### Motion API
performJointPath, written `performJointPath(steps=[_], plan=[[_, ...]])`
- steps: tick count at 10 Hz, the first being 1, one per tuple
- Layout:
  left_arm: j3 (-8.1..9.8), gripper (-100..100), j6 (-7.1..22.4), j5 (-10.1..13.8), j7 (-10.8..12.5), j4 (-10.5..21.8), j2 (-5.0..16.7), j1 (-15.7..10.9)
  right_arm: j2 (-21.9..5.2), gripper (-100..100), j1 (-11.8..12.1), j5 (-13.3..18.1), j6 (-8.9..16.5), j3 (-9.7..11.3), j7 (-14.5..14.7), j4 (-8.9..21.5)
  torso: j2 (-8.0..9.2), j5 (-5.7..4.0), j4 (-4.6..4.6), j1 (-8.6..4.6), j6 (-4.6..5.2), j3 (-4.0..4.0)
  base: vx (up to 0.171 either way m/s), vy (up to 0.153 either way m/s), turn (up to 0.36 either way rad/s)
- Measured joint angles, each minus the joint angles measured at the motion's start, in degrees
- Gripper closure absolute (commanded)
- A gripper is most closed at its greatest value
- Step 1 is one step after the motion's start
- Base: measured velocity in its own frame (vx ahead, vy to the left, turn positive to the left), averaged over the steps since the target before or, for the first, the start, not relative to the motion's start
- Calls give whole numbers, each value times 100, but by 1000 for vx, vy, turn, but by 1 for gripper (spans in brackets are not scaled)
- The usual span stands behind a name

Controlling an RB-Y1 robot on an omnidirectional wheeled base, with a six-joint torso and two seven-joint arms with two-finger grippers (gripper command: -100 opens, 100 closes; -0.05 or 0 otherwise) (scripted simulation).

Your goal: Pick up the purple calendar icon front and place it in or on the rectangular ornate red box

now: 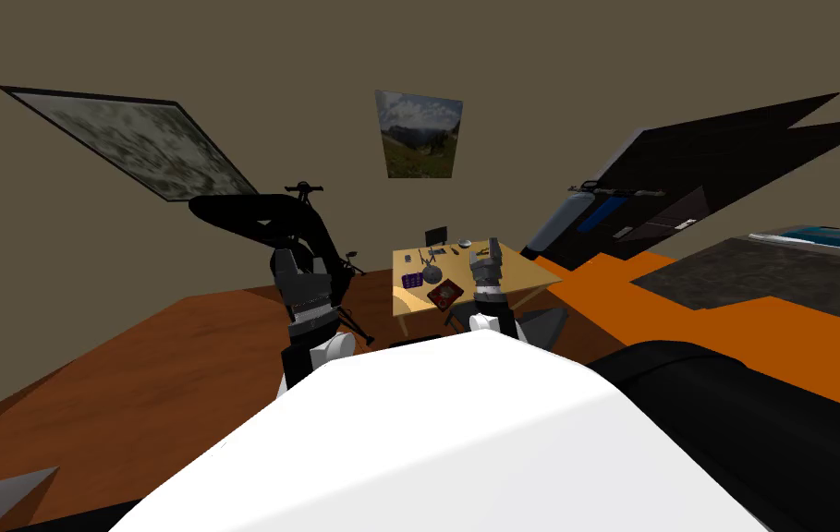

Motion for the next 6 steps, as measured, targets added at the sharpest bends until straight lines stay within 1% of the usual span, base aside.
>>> performJointPath(steps=[2,4,6], plan=[[0,0,0,0,0,0,0,-1,-224,-100,-28,46,60,11,32,45,16,2,3,11,-1,9,-73,51,60],[-1,0,0,0,0,0,-1,-1,-508,-100,-29,137,177,55,101,86,41,6,9,26,-1,24,-119,67,77],[-1,0,0,0,0,0,-1,-2,-861,-100,-188,242,390,31,174,247,48,5,11,24,-1,28,-139,74,101]])
